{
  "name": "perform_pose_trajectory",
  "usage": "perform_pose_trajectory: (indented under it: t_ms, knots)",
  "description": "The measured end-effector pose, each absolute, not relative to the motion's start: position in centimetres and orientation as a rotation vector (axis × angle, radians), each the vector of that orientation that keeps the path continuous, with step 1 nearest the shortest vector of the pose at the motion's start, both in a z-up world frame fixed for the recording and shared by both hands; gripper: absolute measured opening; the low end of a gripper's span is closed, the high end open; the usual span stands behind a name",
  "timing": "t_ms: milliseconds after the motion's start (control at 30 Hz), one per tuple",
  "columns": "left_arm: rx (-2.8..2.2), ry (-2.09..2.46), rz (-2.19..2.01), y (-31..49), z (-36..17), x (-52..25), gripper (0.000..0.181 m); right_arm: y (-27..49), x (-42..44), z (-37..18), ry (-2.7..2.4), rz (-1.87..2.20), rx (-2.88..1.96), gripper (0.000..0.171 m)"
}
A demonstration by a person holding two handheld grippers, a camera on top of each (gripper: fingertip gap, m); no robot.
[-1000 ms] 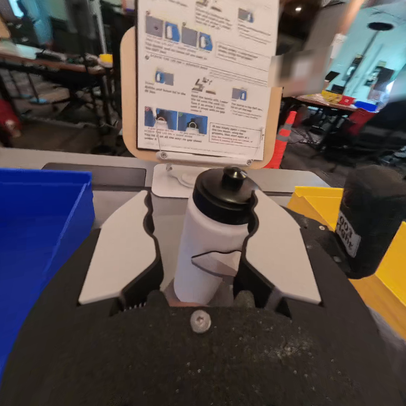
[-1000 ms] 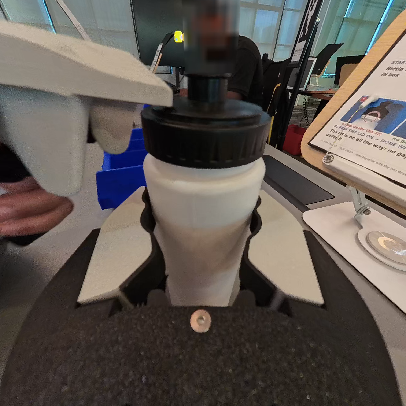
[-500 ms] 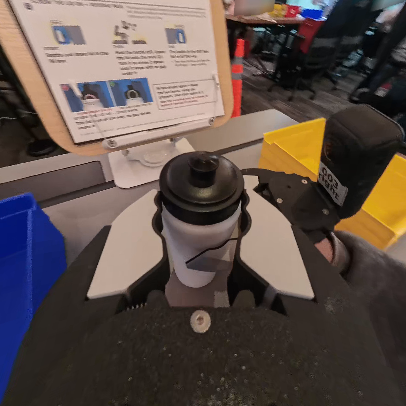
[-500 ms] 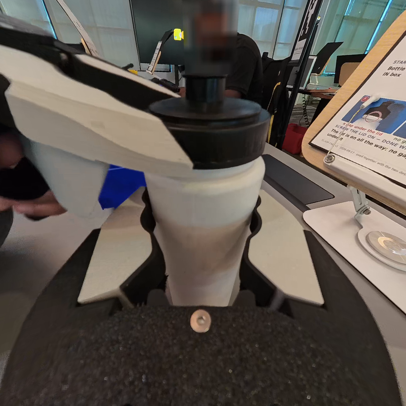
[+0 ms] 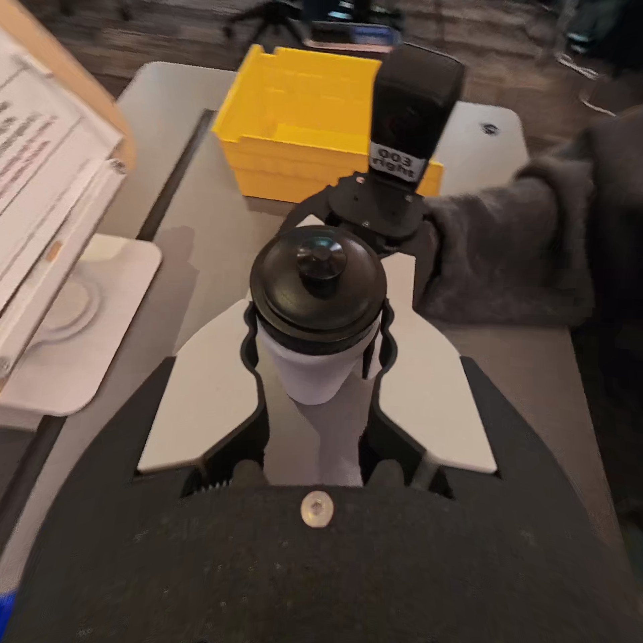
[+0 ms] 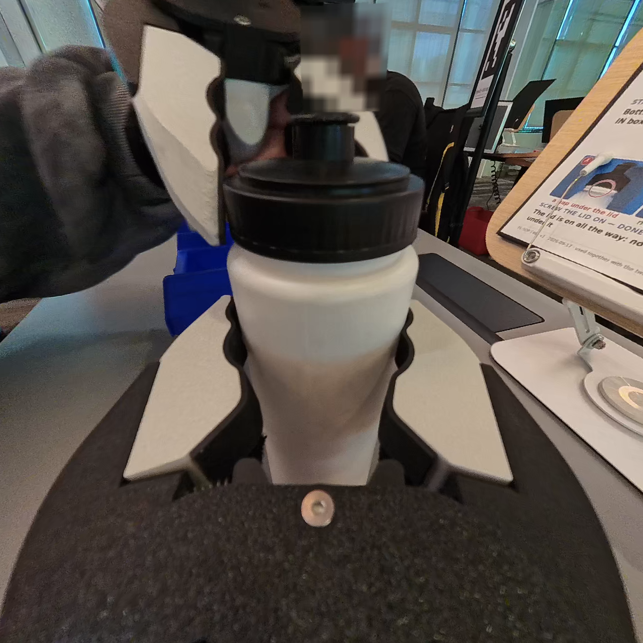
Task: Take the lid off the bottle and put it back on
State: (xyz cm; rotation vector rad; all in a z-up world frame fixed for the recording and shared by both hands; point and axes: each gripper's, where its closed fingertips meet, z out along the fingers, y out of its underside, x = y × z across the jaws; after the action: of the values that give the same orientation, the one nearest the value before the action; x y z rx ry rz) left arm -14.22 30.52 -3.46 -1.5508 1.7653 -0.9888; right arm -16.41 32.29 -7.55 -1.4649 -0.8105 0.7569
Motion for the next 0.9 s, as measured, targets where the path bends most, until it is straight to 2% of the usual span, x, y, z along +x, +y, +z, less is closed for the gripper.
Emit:
perform_pose_trajectory:
  t_ms: [167, 367, 433, 500, 533, 600, 767, 833, 900]
  knots:
    - [-1.255, 2.11, -1.172, 30.3, -3.4, -14.9, 0.068, 31.8, -17.2, -7.5, -0.83, 0.784, -1.444, 0.086]
    - [-1.175, 2.143, -1.303, 30.3, -3.3, -14.6, 0.068, 32.1, -17.0, -7.5, -0.808, 0.78, -1.463, 0.086]
    - [-1.238, 2.036, -1.348, 29.9, -2.7, -14.7, 0.071, 32.0, -17.1, -7.5, -0.812, 0.768, -1.459, 0.086]
    - [-1.317, 1.875, -1.409, 29.3, -1.6, -14.7, 0.089, 32.0, -17.1, -7.5, -0.806, 0.754, -1.461, 0.086]
    - [-1.353, 1.792, -1.402, 29.2, -1.2, -14.7, 0.091, 32.1, -17.1, -7.5, -0.802, 0.75, -1.463, 0.086]
    - [-1.443, 1.587, -1.257, 30.0, -1.1, -14.3, 0.09, 32.1, -17.1, -7.5, -0.796, 0.749, -1.466, 0.086]
    - [-1.667, 0.988, -0.8, 32.8, -1.5, -15.0, 0.105, 32.2, -17.1, -7.5, -0.78, 0.732, -1.468, 0.086]
    - [-1.693, 0.762, -0.786, 32.1, -0.9, -15.0, 0.094, 32.3, -17.1, -7.5, -0.775, 0.727, -1.466, 0.086]
    - [-1.676, 0.64, -0.782, 30.9, -0.3, -14.7, 0.096, 32.4, -17.2, -7.5, -0.775, 0.716, -1.472, 0.086]
